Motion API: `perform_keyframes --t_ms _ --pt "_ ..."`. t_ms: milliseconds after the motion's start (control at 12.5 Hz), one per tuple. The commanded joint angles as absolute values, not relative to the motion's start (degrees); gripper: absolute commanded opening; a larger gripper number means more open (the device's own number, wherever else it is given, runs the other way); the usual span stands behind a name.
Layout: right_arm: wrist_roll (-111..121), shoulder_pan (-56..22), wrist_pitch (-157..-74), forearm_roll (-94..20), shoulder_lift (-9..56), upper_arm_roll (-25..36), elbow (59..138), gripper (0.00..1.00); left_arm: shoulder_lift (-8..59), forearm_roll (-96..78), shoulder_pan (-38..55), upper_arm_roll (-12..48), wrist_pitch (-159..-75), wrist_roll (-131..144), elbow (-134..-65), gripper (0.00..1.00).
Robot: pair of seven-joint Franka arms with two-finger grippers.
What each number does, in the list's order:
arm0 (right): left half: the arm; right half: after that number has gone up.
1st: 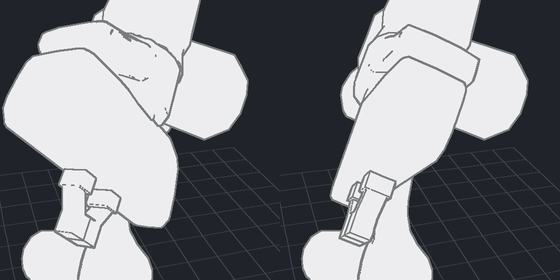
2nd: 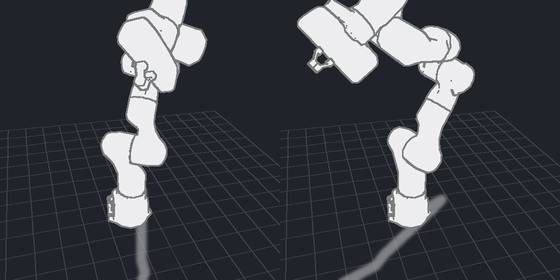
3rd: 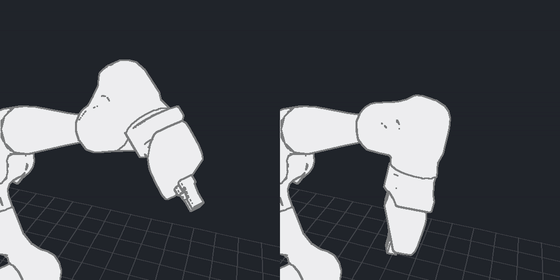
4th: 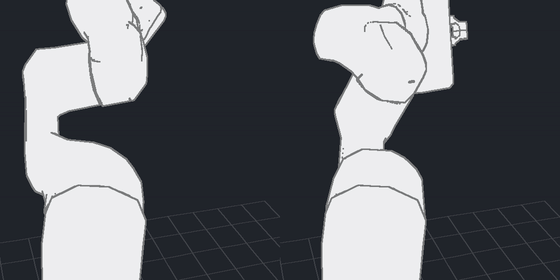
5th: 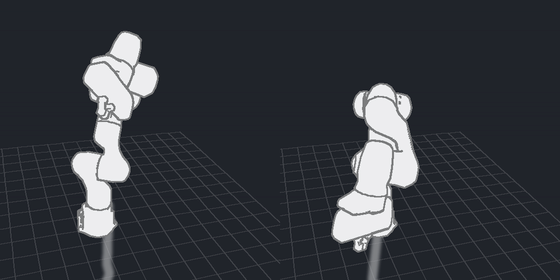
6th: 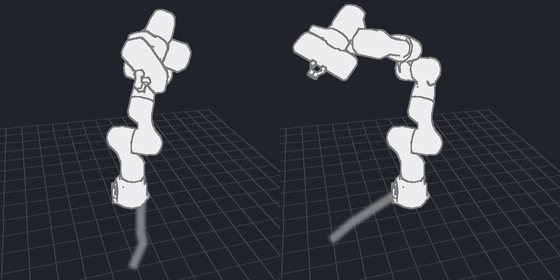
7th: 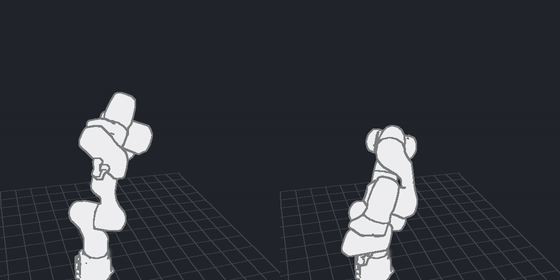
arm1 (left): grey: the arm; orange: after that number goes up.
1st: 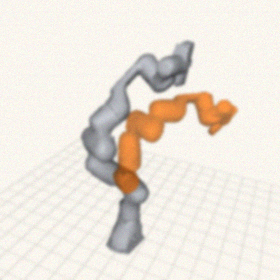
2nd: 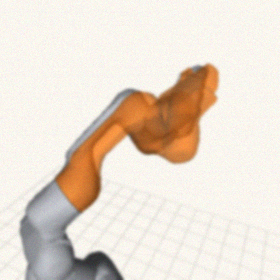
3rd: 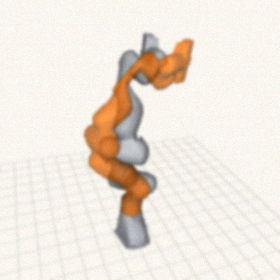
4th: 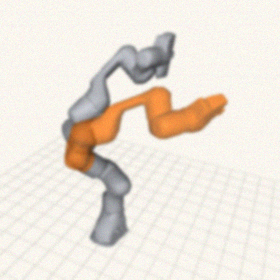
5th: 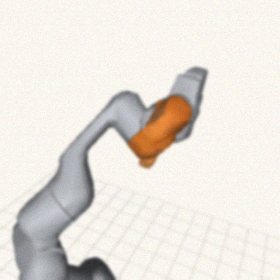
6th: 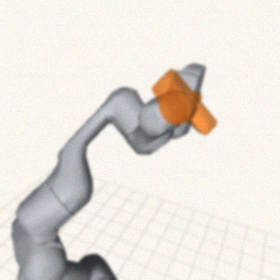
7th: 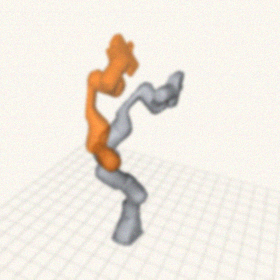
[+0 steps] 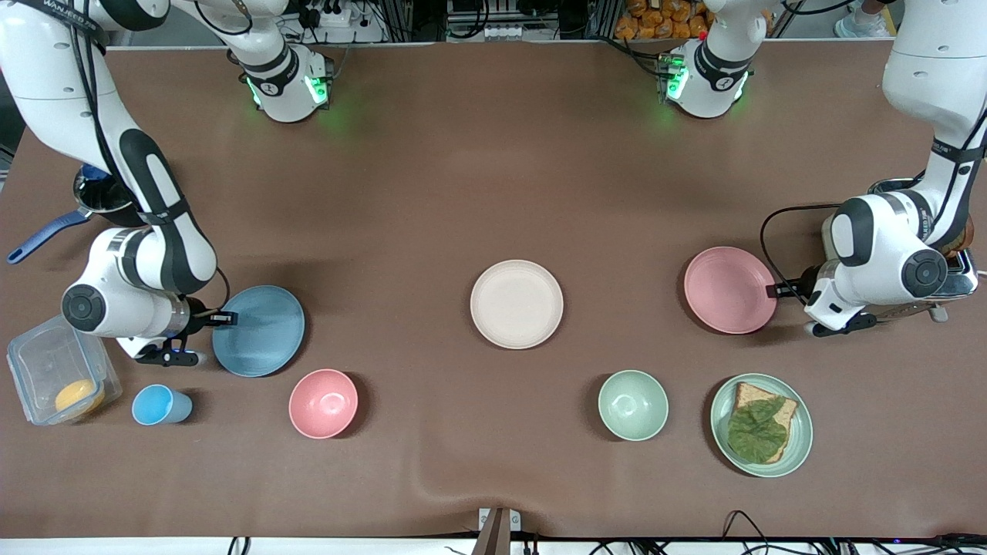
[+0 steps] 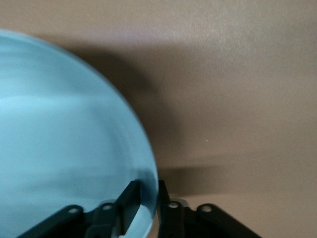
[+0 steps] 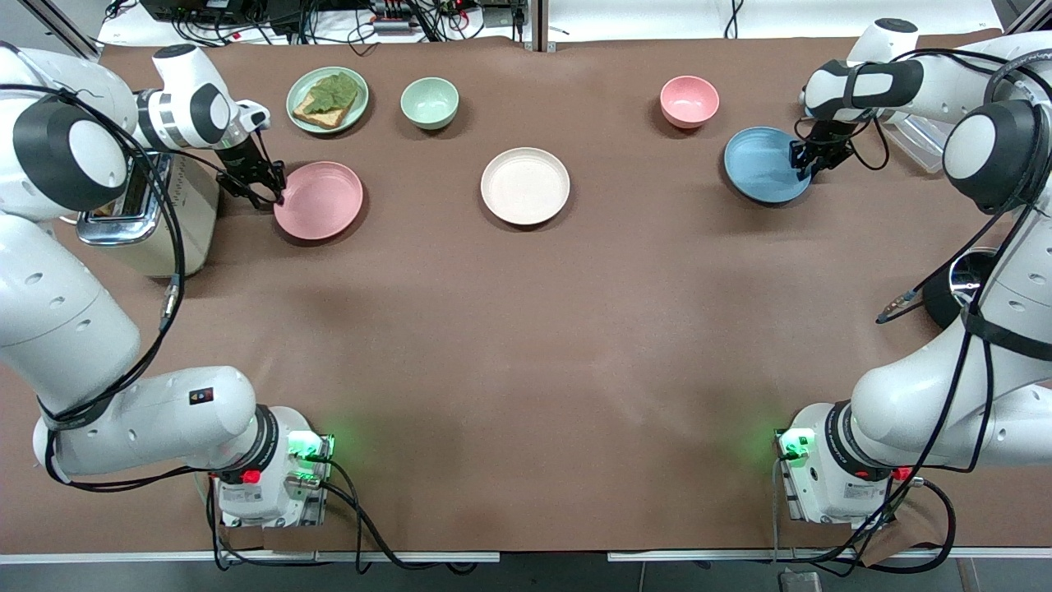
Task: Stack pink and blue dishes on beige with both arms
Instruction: 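Grasp the blue plate rim with the right gripper while the left grasps pink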
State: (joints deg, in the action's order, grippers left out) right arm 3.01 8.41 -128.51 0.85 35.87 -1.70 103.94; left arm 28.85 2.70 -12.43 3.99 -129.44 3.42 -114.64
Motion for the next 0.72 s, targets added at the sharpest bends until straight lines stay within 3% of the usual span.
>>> perform_keyframes --t_ms 0,160,320,400,640 --pt "4.7 8.6 -128.1 0.9 35.0 -2.4 103.9 0.0 29.1 2.5 -12.7 4.4 -130.0 3.6 -114.3 0.34" --pt "4.7 8.3 -127.1 0.9 33.3 -2.4 103.9 0.0 29.1 2.5 -12.6 4.4 -130.0 3.9 -114.3 0.33" --pt "4.7 7.7 -125.3 0.9 31.9 -2.4 103.5 0.0 29.0 2.5 -12.4 4.5 -130.0 4.1 -114.2 0.05" --pt "4.9 7.7 -124.5 0.9 31.4 -2.4 103.3 0.0 28.7 2.3 -12.3 4.6 -130.0 4.2 -114.2 0.0" --pt "5.3 7.2 -120.9 0.8 28.3 -2.5 102.1 0.0 25.2 0.4 -12.3 7.5 -128.4 4.1 -113.6 0.0"
